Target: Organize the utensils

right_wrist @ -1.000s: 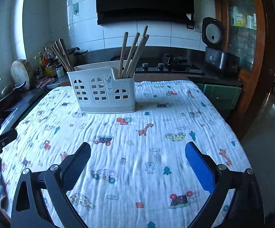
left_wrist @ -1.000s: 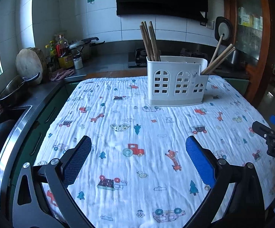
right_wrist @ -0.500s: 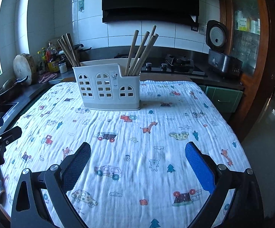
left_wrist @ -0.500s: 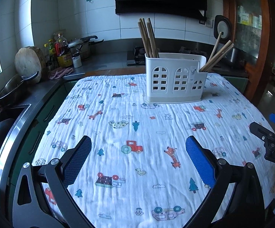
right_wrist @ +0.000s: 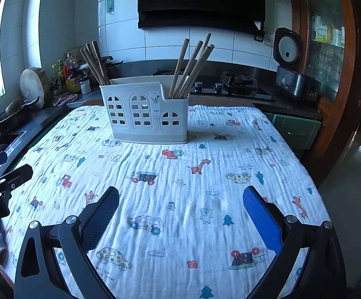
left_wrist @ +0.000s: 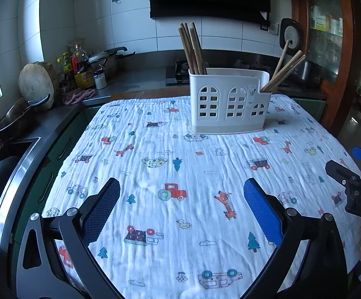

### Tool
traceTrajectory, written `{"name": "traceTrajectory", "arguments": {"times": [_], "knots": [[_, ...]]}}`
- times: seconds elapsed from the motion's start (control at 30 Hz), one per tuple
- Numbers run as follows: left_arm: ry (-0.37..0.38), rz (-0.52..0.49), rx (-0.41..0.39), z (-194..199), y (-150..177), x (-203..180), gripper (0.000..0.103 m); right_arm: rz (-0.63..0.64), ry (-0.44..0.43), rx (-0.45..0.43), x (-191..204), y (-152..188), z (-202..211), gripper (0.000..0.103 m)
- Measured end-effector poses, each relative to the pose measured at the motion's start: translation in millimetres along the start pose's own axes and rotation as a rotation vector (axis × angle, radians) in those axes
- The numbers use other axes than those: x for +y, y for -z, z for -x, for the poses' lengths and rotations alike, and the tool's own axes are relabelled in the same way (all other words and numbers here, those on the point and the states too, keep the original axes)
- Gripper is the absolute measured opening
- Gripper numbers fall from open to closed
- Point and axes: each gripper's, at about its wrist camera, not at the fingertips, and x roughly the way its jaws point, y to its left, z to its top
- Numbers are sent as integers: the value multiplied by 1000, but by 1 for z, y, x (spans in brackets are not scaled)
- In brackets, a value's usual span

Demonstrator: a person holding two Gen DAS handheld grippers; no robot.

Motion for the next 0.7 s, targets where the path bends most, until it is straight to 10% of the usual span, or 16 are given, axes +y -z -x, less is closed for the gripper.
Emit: {"name": "traceTrajectory", "arguments": {"times": [0.7], "knots": [[-8,-1,-3,-1,1,-1,98,4,-9,7,2,2,-3,96]]}}
